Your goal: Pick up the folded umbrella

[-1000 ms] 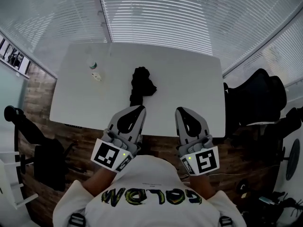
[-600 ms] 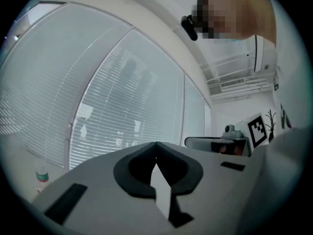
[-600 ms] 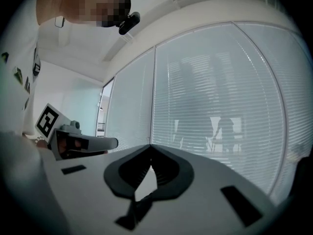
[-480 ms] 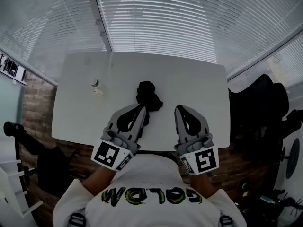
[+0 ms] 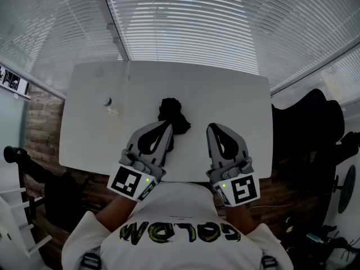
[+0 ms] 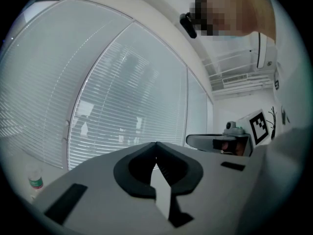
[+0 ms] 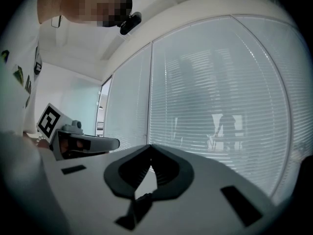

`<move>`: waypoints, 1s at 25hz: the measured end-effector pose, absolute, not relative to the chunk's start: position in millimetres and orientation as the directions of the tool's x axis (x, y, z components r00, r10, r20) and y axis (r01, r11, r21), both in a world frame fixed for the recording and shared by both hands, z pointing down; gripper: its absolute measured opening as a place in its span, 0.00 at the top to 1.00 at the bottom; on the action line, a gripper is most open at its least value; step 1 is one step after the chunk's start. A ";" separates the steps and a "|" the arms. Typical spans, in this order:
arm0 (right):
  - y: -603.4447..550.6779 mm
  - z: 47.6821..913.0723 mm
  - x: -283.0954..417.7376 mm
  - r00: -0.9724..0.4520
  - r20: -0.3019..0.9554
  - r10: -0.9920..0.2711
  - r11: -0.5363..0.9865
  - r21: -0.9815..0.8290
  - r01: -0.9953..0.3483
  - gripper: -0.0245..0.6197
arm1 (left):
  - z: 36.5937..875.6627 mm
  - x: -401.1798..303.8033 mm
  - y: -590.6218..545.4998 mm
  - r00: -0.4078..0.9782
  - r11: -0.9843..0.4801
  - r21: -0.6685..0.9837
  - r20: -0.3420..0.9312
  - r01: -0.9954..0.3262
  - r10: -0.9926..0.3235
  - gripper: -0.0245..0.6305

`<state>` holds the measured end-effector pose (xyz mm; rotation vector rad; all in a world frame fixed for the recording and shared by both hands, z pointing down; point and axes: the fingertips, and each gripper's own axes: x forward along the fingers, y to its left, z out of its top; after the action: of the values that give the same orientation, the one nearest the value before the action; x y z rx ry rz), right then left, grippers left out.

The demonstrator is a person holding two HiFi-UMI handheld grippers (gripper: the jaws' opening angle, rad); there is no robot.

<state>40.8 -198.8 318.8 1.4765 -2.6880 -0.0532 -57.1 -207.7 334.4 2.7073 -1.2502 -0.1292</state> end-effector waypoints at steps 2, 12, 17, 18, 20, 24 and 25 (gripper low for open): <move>-202.8 318.4 46.5 -0.544 0.055 -0.837 0.547 0.068 -0.834 0.94 | 335.5 -51.6 -212.5 0.640 -0.630 0.175 -0.004 -0.756 -0.769 0.94; -214.9 323.7 71.8 -0.563 0.073 -0.823 0.568 0.070 -0.820 0.94 | 368.6 -34.8 -232.7 0.603 -0.584 0.170 0.092 -0.794 -0.793 0.92; -214.6 323.5 80.0 -0.560 0.069 -0.826 0.564 0.067 -0.823 0.94 | 398.2 -29.3 -241.4 0.590 -0.568 0.165 0.164 -0.806 -0.790 0.87; -214.2 323.8 81.5 -0.558 0.068 -0.827 0.562 0.065 -0.825 0.94 | 405.3 -28.8 -243.5 0.586 -0.563 0.165 0.180 -0.810 -0.790 0.85; -213.2 324.8 83.2 -0.555 0.065 -0.829 0.558 0.059 -0.828 0.94 | 419.8 -29.5 -249.0 0.574 -0.551 0.164 0.210 -0.819 -0.791 0.83; -209.0 325.5 87.3 -0.551 0.068 -0.832 0.554 0.058 -0.830 0.94 | 447.8 -30.2 -260.1 0.549 -0.525 0.160 0.273 -0.836 -0.790 0.76; -208.0 325.3 88.5 -0.550 0.068 -0.833 0.553 0.058 -0.831 0.94 | 455.7 -29.7 -262.2 0.544 -0.522 0.154 0.292 -0.839 -0.787 0.74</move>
<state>88.5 -208.0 325.3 1.4445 -2.6915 -0.0286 -29.7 -262.2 455.7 2.5074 -1.3542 0.2687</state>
